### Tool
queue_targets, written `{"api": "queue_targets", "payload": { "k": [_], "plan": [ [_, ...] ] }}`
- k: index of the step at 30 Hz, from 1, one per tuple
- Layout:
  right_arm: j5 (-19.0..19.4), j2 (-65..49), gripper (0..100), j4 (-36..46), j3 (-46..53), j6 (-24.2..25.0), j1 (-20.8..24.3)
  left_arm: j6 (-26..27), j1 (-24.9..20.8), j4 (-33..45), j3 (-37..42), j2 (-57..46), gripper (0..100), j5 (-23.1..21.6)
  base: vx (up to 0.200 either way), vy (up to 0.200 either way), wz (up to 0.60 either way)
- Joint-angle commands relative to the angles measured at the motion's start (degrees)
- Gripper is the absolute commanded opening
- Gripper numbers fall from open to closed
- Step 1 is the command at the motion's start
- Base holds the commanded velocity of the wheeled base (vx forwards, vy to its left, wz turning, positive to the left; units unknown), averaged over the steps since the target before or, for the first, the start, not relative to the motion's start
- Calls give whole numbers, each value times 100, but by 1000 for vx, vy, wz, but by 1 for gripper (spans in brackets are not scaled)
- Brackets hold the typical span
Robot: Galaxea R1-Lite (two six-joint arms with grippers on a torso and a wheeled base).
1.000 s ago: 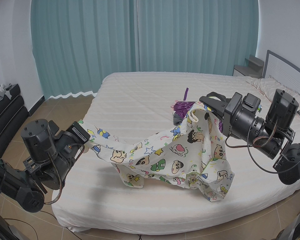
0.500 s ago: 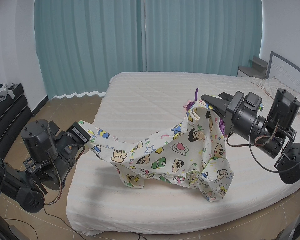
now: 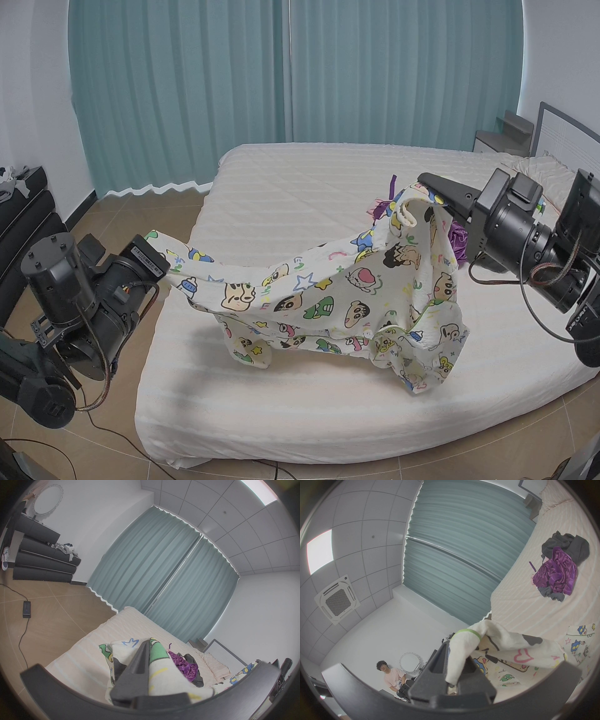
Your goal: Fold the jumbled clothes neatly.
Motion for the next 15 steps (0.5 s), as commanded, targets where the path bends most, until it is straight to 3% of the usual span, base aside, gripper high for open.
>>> {"api": "queue_targets", "payload": {
  "k": [1,6,9,10,15],
  "plan": [
    [27,-415,0,14,-21,-139,-19,33,-23,9,9,-363,0,-4,-200,0,0],
    [45,-898,0,40,-3,-561,51,209,-137,26,26,-802,0,-4,-200,0,0],
    [45,-898,0,40,-3,-561,51,209,-137,26,26,-802,0,-4,-200,0,0],
    [71,-1346,0,57,-3,-666,104,455,-357,26,79,-1101,0,5,-200,0,0],
    [168,-1874,0,84,-3,-675,104,727,-524,35,114,-1497,0,22,0,0,0]
  ]
}}
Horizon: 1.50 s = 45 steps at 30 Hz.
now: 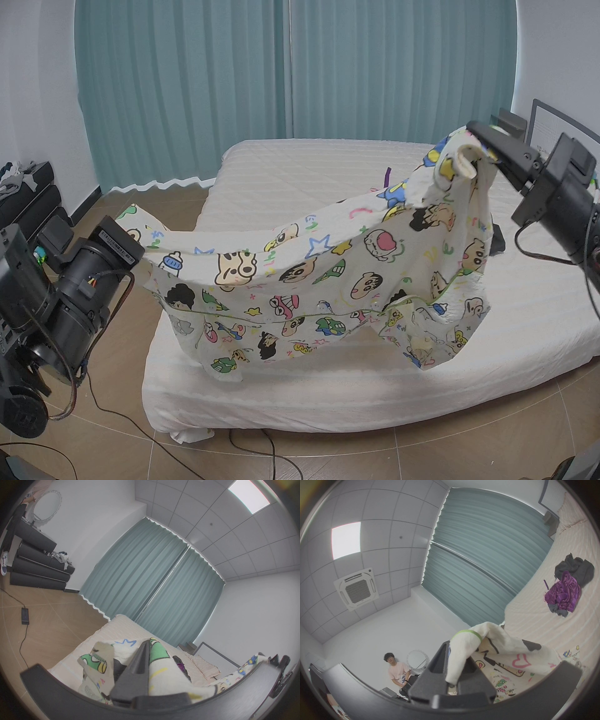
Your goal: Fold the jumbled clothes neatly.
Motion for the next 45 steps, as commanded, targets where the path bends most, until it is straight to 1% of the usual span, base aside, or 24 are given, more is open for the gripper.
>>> {"api": "queue_targets", "payload": {
  "k": [1,5,7,14,18,22,25,26,27,28,29,32,36,39,41,45],
  "plan": [
    [69,-848,0,24,1,-46,36,263,-253,2,53,-624,0,19,0,0,0],
    [104,-1121,0,51,-51,-99,36,457,-253,2,36,-871,0,36,0,0,0],
    [192,-1165,0,130,-95,-187,18,553,-253,2,9,-985,0,36,0,0,0],
    [236,-857,0,288,-368,-187,-123,571,-209,11,36,-967,0,45,0,0,0],
    [350,-541,0,288,-447,-187,-228,545,-183,2,44,-747,0,45,0,0,0],
    [421,31,0,279,-535,-178,-378,518,-156,2,229,-220,0,36,0,0,0],
    [438,620,0,262,-842,-161,-422,448,-130,-7,273,193,0,19,0,0,0],
    [438,620,0,262,-842,-161,-422,448,-130,-7,273,193,0,19,200,0,0],
    [421,945,0,235,-992,-161,-492,263,-16,2,229,386,0,-8,200,0,0],
    [421,945,0,235,-992,-161,-492,263,-16,2,229,386,0,-8,200,0,0],
    [421,1226,0,227,-1088,-152,-580,114,125,2,150,580,0,-52,200,0,0],
    [412,1542,0,218,-1220,-152,-694,61,257,-7,-43,852,0,-96,200,0,0],
    [289,1973,0,227,-1519,-152,-870,26,362,-7,-298,1318,0,-113,200,0,0],
    [227,2175,0,253,-1669,-152,-940,-132,468,-7,-474,1564,0,-148,200,0,0],
    [166,2377,0,279,-1844,-152,-966,-361,573,-7,-720,1828,0,-175,200,0,0],
    [78,2553,0,288,-2020,-161,-1019,-396,661,2,-1019,2170,0,-175,200,0,0]
  ]
}}
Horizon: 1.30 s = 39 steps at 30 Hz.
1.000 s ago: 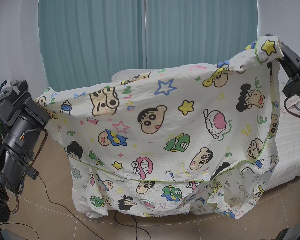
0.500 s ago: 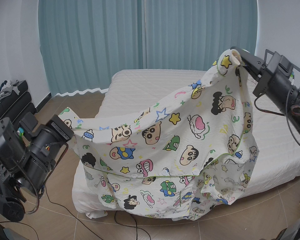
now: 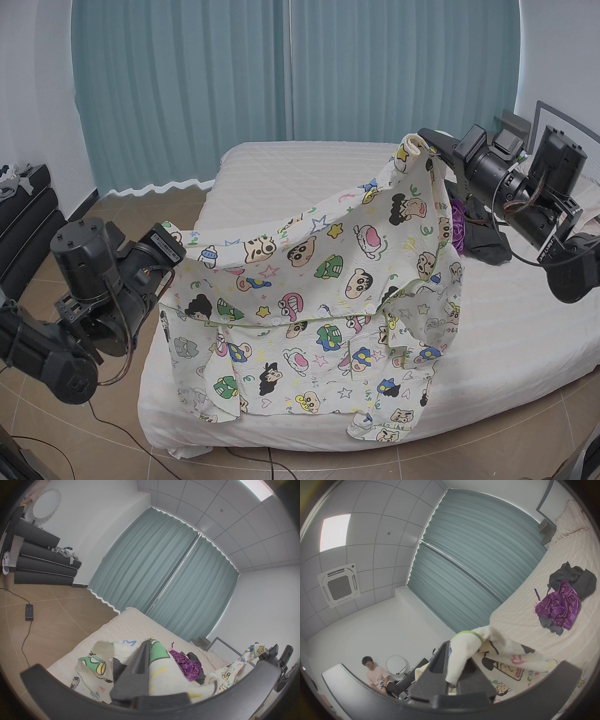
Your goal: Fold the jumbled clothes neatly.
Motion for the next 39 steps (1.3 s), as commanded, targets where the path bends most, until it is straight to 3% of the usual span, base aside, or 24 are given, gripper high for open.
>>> {"api": "queue_targets", "payload": {
  "k": [1,19,39],
  "plan": [
    [-54,552,0,11,-279,-5,-78,-18,181,13,-511,783,0,-22,200,0,0],
    [-406,1747,0,134,-806,4,-210,166,392,883,-2040,2391,0,-145,200,0,0],
    [-1082,3444,0,794,-1852,-5,-228,140,981,1006,-3077,4035,0,-145,0,0,0]
  ]
}}
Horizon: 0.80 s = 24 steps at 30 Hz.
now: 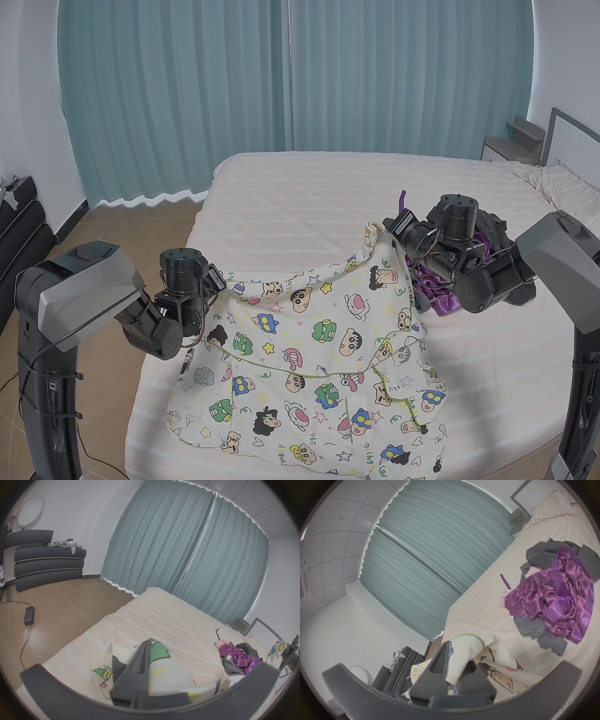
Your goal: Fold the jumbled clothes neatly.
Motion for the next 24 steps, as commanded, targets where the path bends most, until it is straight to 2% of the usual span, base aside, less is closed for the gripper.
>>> {"api": "queue_targets", "payload": {
  "k": [1,2,3,9,15,24],
  "plan": [
    [-172,600,0,303,-486,7,24,-20,145,121,-388,427,0,3,0,0,0],
    [-198,688,0,391,-627,7,24,-29,154,174,-458,462,0,3,0,0,0],
    [-207,776,100,444,-733,7,24,-46,172,218,-502,497,100,3,0,0,0],
    [-251,1189,100,760,-1286,15,59,-90,277,271,-722,655,100,3,0,0,0],
    [-980,1576,100,1112,-2183,297,-170,-90,497,280,-880,743,100,12,0,0,0],
    [-989,1734,100,1393,-2236,262,-187,-90,901,605,-1232,901,100,29,0,0,0]
  ]
}}
